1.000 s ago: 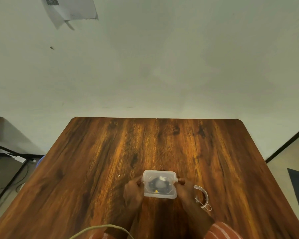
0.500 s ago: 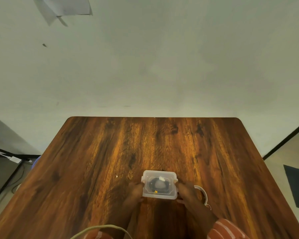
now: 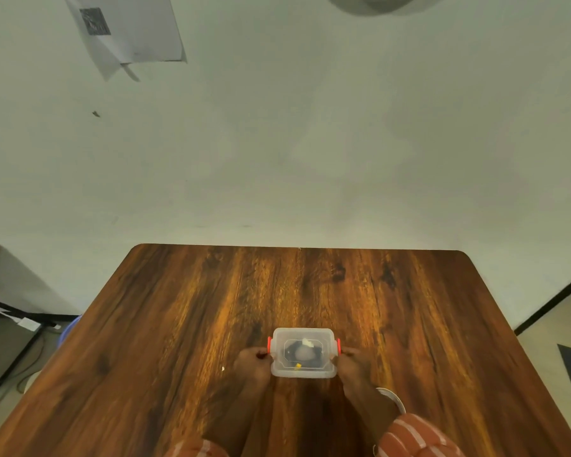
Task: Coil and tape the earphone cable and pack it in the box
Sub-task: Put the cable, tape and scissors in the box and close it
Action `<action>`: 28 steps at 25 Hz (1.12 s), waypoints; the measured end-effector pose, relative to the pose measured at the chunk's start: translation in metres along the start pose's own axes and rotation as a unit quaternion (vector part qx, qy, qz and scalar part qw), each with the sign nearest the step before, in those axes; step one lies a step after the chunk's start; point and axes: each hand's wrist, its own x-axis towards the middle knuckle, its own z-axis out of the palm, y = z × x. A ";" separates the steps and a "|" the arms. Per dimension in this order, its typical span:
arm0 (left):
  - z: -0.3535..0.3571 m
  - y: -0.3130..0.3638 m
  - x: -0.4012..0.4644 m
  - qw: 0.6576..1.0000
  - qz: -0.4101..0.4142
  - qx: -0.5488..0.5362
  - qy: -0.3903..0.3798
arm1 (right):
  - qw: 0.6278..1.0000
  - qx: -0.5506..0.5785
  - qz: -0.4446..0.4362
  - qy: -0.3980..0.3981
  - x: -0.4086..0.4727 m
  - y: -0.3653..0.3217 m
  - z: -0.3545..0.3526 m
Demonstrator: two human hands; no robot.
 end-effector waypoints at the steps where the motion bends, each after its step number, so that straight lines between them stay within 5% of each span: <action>1: -0.001 0.002 0.001 1.000 0.011 0.026 -0.006 | 0.999 -0.029 -0.028 0.016 0.000 -0.001 0.002; 7: 0.007 0.016 0.002 0.967 0.086 0.230 0.062 | 0.957 -0.259 -0.121 0.054 -0.007 0.003 0.011; 13: -0.009 0.029 0.005 0.933 0.143 0.329 0.016 | 0.937 -0.288 -0.195 -0.018 -0.011 -0.002 -0.010; 19: -0.017 0.062 -0.015 0.862 0.320 0.382 0.090 | 0.849 -0.382 -0.364 0.036 -0.021 -0.037 -0.063; 24: -0.014 0.108 -0.037 0.795 0.461 0.355 0.170 | 0.848 -0.403 -0.334 0.082 -0.014 -0.072 -0.089; 28: -0.010 0.111 -0.056 0.807 0.455 0.355 0.125 | 0.848 -0.471 -0.240 -0.026 -0.042 -0.035 -0.109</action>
